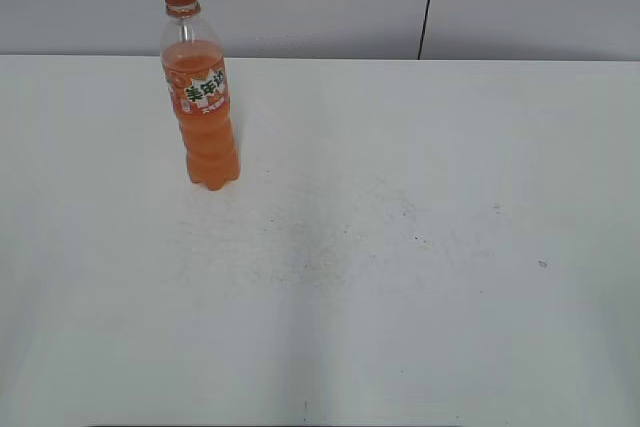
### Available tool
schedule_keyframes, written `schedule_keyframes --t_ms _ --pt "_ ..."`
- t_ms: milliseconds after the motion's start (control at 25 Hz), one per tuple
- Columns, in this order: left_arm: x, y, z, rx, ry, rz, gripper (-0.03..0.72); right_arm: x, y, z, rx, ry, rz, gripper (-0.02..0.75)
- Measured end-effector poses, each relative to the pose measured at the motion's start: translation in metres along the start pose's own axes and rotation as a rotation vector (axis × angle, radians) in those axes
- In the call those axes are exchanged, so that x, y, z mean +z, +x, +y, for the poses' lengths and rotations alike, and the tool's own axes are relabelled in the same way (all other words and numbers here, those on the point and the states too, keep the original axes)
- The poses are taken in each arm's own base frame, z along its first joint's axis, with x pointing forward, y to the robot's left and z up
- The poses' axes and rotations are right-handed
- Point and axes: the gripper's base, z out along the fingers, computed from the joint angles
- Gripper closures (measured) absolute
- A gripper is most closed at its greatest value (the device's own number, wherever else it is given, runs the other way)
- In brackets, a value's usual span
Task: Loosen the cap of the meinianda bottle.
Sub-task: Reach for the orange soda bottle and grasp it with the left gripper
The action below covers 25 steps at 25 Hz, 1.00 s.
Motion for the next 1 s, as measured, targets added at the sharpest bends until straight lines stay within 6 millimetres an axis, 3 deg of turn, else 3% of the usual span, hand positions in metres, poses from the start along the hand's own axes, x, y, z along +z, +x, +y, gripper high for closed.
schedule_keyframes --t_ms 760,1000 --pt "0.0 -0.001 0.001 0.003 -0.005 -0.002 0.179 0.0 0.0 0.0 0.0 0.0 0.0 0.232" --pt "0.009 -0.037 0.003 0.002 -0.011 -0.074 0.179 0.0 0.0 0.0 0.0 0.0 0.0 0.232"
